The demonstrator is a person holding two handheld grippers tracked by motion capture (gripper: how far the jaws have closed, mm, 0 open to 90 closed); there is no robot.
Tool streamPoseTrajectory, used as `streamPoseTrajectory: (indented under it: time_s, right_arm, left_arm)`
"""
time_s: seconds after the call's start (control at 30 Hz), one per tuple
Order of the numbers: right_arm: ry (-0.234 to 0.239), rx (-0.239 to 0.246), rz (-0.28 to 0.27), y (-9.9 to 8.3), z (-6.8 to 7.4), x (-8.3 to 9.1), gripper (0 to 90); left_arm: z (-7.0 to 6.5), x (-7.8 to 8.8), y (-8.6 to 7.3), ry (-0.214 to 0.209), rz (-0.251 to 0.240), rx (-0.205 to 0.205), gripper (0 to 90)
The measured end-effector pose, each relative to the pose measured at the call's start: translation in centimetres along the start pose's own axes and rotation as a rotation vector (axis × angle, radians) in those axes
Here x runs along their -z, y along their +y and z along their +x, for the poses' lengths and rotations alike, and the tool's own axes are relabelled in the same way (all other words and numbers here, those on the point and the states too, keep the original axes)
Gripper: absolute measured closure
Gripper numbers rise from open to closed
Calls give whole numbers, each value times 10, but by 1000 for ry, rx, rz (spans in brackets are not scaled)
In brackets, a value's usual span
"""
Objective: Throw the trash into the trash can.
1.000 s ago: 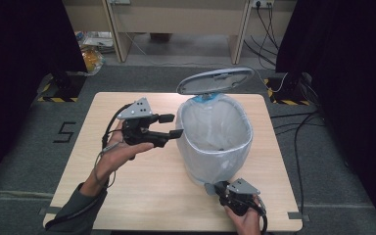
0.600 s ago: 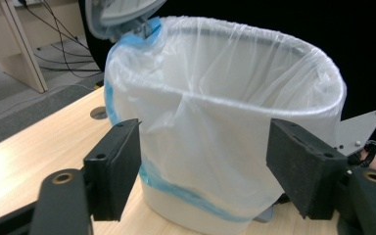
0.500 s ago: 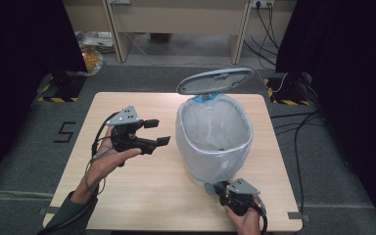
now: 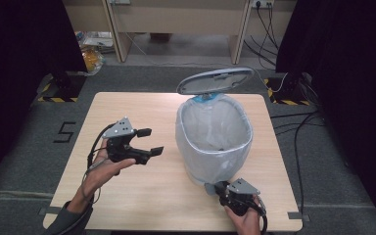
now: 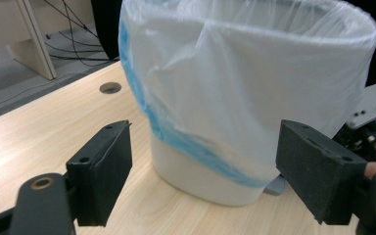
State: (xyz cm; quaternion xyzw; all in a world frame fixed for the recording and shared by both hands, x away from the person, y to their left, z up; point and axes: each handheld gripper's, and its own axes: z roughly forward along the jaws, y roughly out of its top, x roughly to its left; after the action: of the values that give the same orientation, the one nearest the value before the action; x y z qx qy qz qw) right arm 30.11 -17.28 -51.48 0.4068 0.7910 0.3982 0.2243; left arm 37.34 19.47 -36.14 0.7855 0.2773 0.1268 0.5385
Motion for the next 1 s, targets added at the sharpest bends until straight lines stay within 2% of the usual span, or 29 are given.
streamPoseTrajectory:
  time_s: [0.13, 0.43, 0.47, 0.63, 0.77, 1.0]
  right_arm:
    - [0, 0, -1, 0, 0, 0, 619]
    - [1, -1, 3, 0, 0, 0, 619]
    - [1, -2, 3, 0, 0, 0, 619]
    - [2, -1, 3, 0, 0, 0, 619]
    - [2, 1, 1, 0, 0, 0, 619]
    - [1, 0, 2, 0, 0, 0, 619]
  left_arm:
    - [2, -2, -12, 22, 7, -5, 207]
    - [9, -4, -37, 35, 3, 14, 188]
    - [11, -5, -43, 32, 9, 20, 182]
    - [13, -7, -57, 46, 21, 17, 165]
    - [15, -9, -75, 60, 42, 35, 148]
    - [19, -11, -95, 72, 74, 48, 148]
